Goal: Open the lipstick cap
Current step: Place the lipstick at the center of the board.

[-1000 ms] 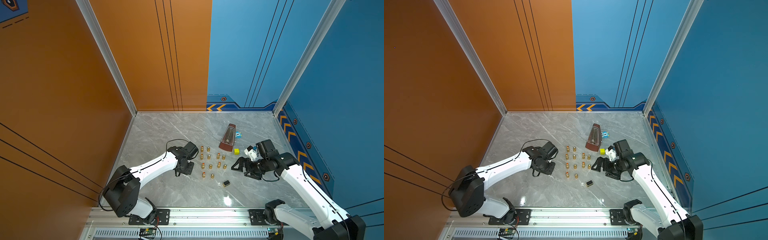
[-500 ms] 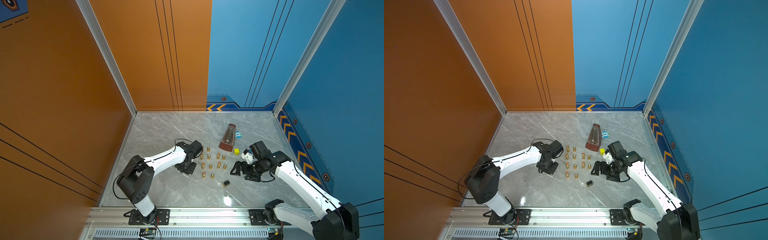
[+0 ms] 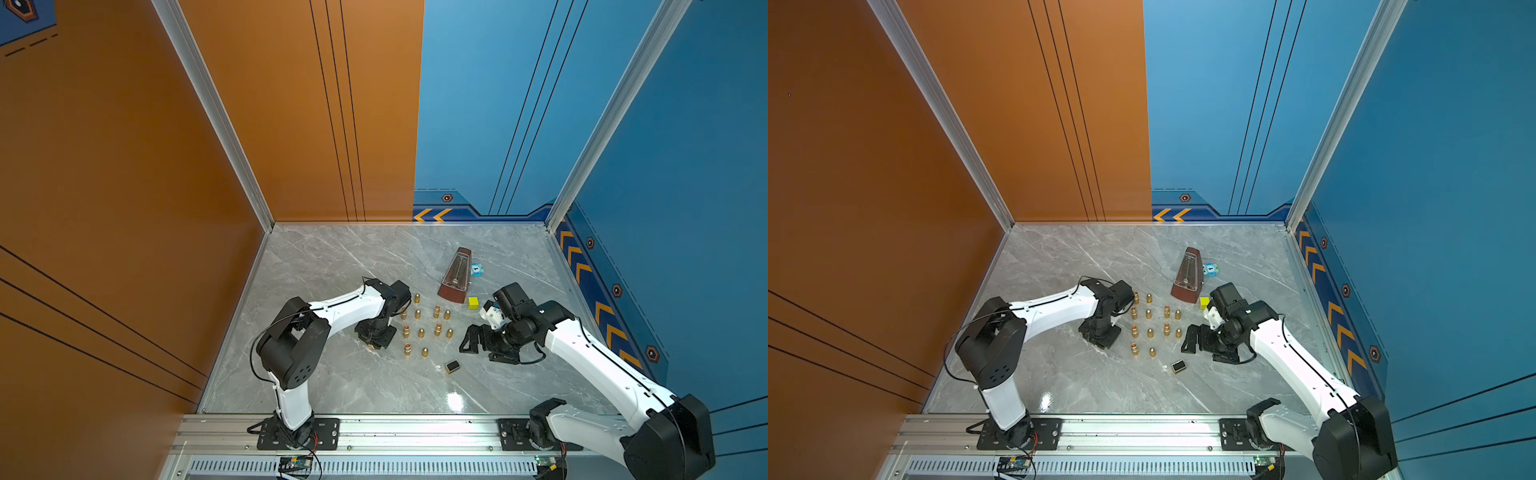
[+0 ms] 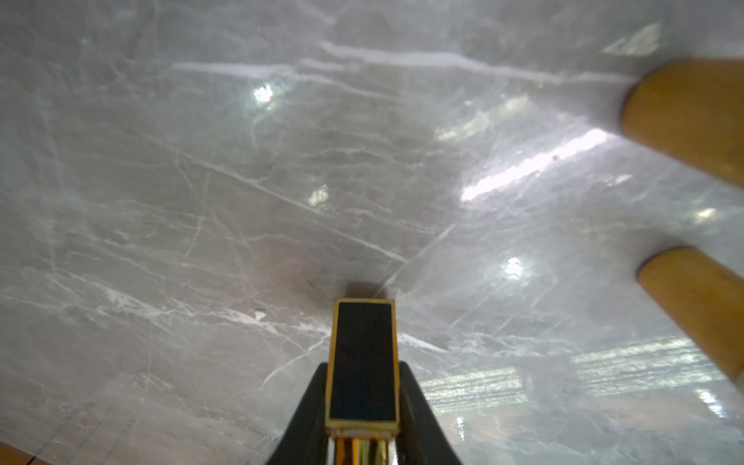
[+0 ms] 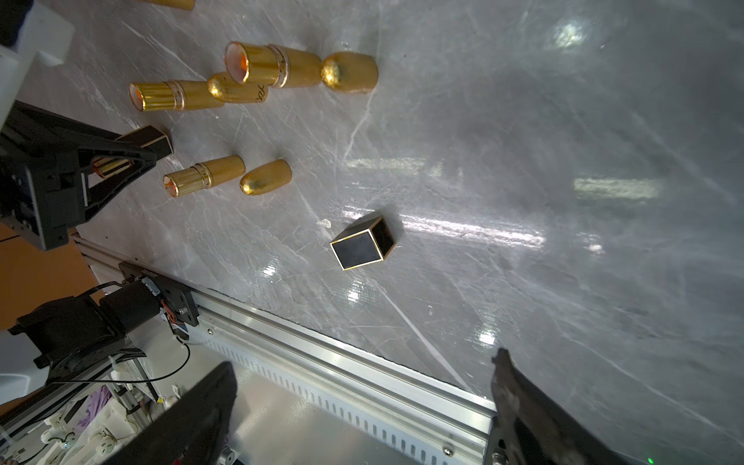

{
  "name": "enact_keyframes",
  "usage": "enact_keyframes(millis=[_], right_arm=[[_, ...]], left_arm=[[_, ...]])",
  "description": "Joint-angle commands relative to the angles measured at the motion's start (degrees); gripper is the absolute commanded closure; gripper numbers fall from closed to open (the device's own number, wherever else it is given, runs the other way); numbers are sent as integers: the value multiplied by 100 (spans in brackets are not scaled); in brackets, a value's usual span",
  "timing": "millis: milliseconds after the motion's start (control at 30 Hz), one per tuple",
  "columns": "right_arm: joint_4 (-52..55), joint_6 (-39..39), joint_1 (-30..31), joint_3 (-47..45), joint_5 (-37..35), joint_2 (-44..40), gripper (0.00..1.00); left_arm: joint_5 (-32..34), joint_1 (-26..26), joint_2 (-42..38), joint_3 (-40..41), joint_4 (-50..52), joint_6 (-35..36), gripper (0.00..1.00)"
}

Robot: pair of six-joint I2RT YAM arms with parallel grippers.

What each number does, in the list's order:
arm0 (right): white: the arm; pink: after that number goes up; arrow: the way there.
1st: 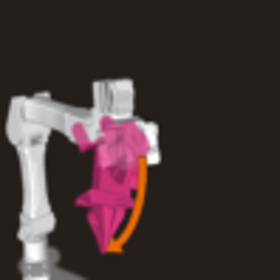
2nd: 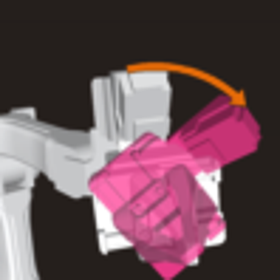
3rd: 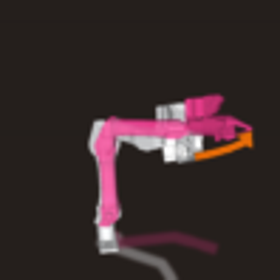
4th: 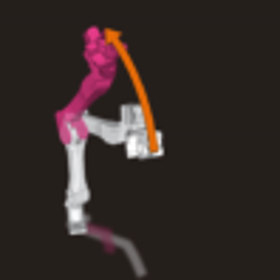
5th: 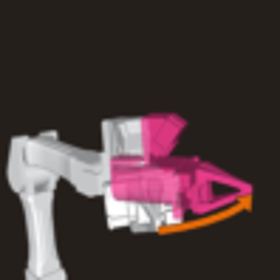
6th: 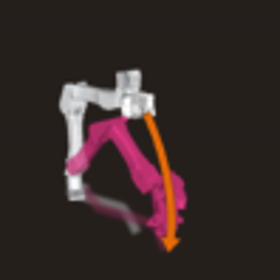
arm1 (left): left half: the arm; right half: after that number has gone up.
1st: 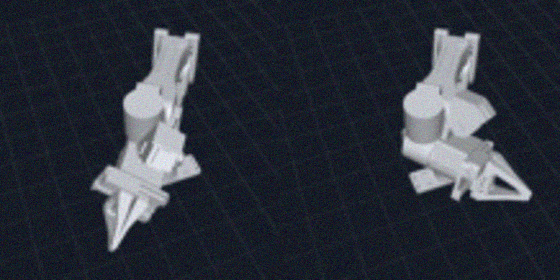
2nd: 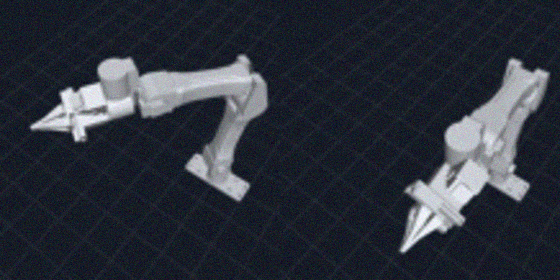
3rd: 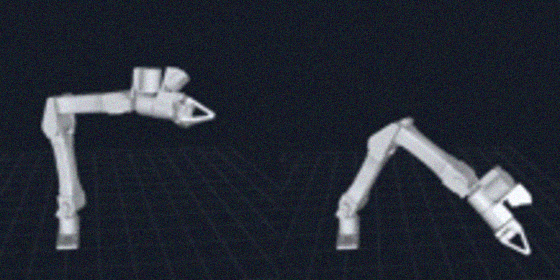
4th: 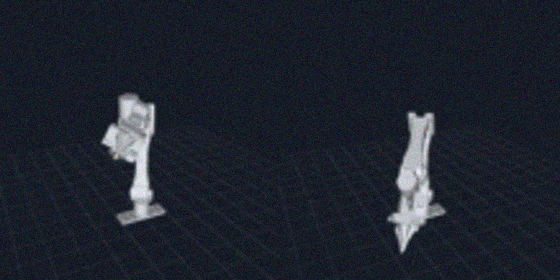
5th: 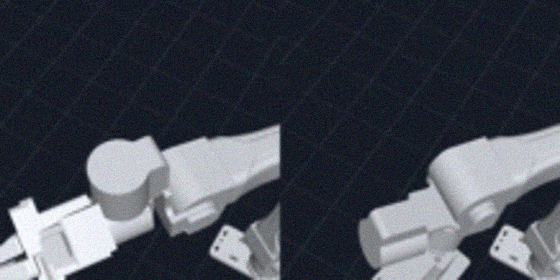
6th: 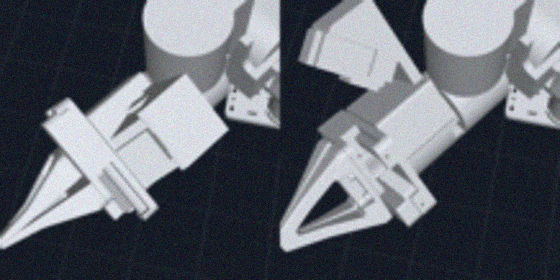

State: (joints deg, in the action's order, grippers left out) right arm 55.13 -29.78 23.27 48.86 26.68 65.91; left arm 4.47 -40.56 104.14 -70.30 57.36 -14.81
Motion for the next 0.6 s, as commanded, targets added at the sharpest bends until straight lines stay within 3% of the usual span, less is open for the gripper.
enact_keyframes(millis=[0,200,367,567], right_arm=[[195,79,29,-26,-180,45,0],[189,75,38,14,-158,46,0],[202,84,39,17,-267,10,0],[318,61,-127,33,-553,-184,0]], left_arm=[[-70,17,167,-162,122,150,67],[-10,31,173,-349,154,215,56],[80,-60,-322,-531,147,222,49],[784,-762,-1244,-759,132,230,46]])
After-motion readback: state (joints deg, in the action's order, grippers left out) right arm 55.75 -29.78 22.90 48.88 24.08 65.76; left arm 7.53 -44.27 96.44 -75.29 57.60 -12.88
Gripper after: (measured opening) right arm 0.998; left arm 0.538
